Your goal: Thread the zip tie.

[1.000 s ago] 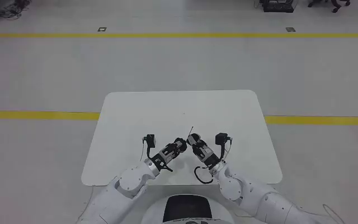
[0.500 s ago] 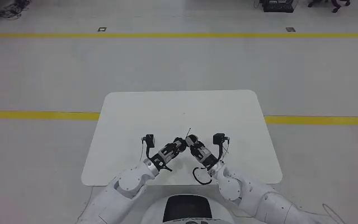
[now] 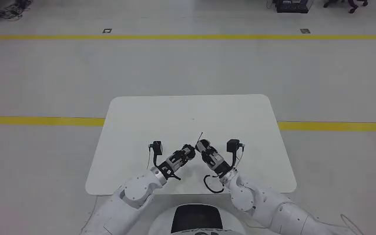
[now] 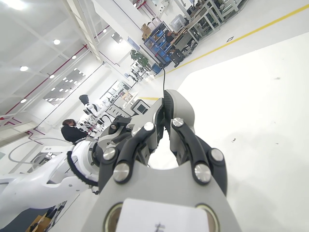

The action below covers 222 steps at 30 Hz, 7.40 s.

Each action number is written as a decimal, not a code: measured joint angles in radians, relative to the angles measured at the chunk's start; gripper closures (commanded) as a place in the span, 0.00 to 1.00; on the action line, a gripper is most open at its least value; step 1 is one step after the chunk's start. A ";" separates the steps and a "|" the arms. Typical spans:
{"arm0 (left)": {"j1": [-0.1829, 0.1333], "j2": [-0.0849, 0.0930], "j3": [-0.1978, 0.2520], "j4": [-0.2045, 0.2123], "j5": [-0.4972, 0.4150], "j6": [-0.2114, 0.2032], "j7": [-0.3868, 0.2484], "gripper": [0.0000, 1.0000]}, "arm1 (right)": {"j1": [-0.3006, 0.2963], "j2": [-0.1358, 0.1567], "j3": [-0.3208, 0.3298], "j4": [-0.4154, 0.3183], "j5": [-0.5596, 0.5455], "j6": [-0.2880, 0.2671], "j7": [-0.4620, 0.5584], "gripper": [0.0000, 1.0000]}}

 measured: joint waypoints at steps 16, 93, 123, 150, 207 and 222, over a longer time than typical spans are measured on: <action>-0.004 -0.002 0.004 0.005 0.001 0.006 -0.004 1.00 | -0.002 0.019 -0.008 -0.024 -0.018 0.000 -0.025 1.00; 0.026 0.001 -0.104 0.012 -0.331 -0.082 -0.244 1.00 | -0.301 -0.099 0.919 -0.024 1.080 0.000 1.663 0.00; -0.017 -0.048 -0.028 0.064 -0.526 -0.082 -0.389 1.00 | -0.189 -0.267 0.823 0.289 1.409 0.204 1.966 0.00; -0.006 -0.135 -0.082 0.104 -0.663 -0.082 -0.556 1.00 | -0.154 -0.298 0.675 0.357 1.589 0.214 1.967 0.00; 0.014 -0.261 -0.134 0.201 -0.629 -0.082 -0.672 1.00 | -0.104 -0.350 0.580 0.420 1.596 0.120 1.967 0.86; 0.012 -0.263 -0.133 0.208 -0.626 -0.082 -0.673 1.00 | -0.112 -0.350 0.587 0.409 1.602 0.099 1.967 0.95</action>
